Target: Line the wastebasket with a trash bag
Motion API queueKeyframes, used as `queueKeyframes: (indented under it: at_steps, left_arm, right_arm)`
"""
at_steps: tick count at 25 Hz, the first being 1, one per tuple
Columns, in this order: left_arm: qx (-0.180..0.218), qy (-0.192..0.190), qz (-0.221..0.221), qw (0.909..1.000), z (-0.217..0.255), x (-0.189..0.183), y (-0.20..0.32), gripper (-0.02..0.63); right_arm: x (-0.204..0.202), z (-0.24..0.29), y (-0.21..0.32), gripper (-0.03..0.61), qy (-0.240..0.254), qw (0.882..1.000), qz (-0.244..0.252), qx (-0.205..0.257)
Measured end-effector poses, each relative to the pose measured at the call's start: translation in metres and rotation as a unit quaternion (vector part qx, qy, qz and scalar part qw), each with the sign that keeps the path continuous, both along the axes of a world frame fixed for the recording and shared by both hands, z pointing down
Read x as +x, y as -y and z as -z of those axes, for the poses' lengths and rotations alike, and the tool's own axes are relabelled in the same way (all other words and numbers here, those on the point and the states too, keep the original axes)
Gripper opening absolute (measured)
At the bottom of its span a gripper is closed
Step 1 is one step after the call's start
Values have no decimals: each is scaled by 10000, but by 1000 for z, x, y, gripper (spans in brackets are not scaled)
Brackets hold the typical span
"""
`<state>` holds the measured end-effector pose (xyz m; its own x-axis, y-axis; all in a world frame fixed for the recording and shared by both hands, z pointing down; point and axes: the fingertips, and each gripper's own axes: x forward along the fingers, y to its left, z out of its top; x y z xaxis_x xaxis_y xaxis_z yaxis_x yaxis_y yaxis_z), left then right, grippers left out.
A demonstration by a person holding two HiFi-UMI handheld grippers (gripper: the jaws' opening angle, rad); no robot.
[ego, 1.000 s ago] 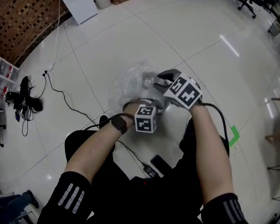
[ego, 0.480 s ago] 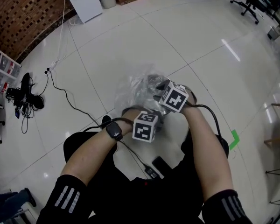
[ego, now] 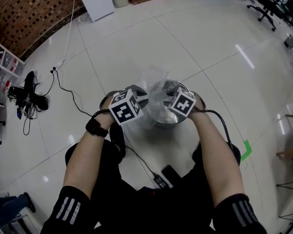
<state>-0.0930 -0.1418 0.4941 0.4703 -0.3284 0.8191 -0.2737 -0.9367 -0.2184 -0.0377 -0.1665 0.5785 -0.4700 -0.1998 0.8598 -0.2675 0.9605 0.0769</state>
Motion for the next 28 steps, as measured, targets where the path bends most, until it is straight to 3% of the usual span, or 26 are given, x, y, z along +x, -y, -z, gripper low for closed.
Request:
queueKeyframes:
  at_steps: [3,9,14,21,28]
  left_arm:
    - [-17,80,252,9996,-3,-11,8,72]
    - [-1,159,242,9996,0,-9,9,72]
    - [-7,89,388,9992,4,-14,18,72]
    - [-99,153,526,9985,0,-20,34,72]
    - [-112,207,506,9984,-1,-12,44,72]
  right_arm:
    - [-5,-12,2,167,-42,9999,-48,-104]
    - [-11,-51,1,167,-281,9991,83,-301]
    - [-9,-92,-3,160,-778,9958,311,-382]
    - [-15,-128,-1,153,-798,9941,301,-671]
    - [1,-103,1,155,-734,9944,255,-722]
